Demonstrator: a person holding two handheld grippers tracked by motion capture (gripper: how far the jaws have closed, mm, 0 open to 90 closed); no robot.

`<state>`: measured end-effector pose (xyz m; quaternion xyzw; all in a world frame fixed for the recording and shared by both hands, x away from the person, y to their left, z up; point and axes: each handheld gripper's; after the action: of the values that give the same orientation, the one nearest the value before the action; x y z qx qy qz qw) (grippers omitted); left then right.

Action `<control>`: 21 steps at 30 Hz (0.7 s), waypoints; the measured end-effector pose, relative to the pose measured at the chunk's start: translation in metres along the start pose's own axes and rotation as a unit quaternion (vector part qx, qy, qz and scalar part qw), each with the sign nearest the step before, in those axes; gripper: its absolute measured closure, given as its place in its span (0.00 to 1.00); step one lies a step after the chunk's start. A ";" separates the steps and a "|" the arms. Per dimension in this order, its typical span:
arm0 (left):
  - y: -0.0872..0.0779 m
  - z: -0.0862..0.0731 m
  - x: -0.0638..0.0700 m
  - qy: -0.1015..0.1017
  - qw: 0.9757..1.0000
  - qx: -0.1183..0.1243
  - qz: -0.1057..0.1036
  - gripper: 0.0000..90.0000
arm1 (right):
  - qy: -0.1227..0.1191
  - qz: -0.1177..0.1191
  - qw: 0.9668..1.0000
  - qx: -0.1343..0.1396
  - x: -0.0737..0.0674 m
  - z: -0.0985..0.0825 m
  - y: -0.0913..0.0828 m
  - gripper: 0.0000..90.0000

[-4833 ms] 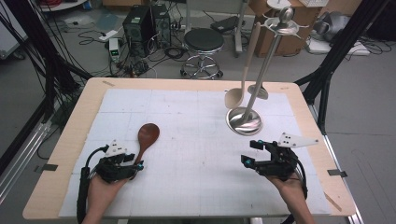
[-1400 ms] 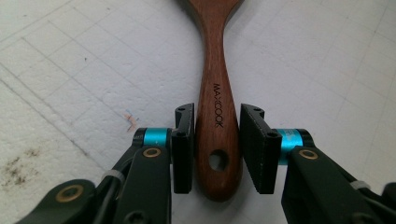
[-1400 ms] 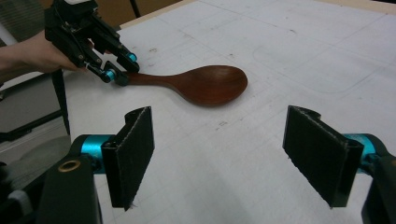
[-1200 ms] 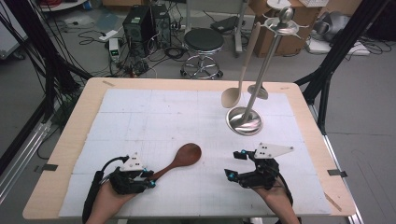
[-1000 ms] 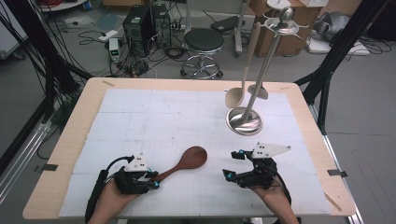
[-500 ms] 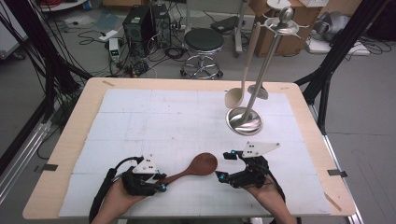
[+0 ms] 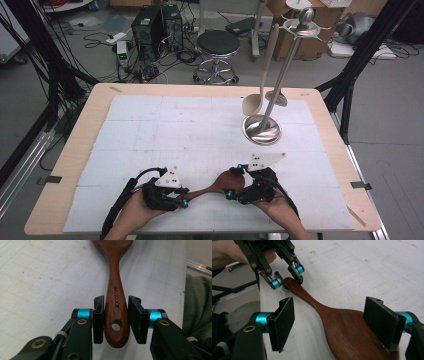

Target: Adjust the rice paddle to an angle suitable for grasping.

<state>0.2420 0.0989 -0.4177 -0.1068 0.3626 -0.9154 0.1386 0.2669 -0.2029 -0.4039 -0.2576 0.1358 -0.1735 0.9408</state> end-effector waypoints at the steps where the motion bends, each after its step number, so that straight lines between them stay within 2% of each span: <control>1: 0.001 0.001 0.001 0.002 1.000 -0.001 -0.001 0.75 | -0.002 0.001 1.000 0.000 0.000 0.000 0.002 0.27; 9: 0.006 0.011 0.006 0.017 1.000 -0.008 -0.014 0.75 | -0.006 0.022 1.000 -0.017 -0.001 0.000 0.012 0.29; 13: 0.008 0.015 0.008 0.022 1.000 -0.010 -0.020 0.75 | -0.007 0.025 0.999 -0.028 -0.002 -0.001 0.015 0.29; 21: 0.013 0.022 0.011 0.030 0.999 -0.013 -0.027 0.75 | -0.026 0.035 0.998 -0.039 -0.007 -0.006 0.023 0.35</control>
<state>0.2407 0.0726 -0.4102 -0.0912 0.3750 -0.9170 0.1014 0.2644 -0.1848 -0.4201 -0.2935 0.1273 -0.1279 0.9388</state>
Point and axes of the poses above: each handheld gripper's, and its own axes: y roughly forward along the jaws, z roughly out of its top, x roughly to its right, and after that the axes turned 2 degrees about -z, right-handed
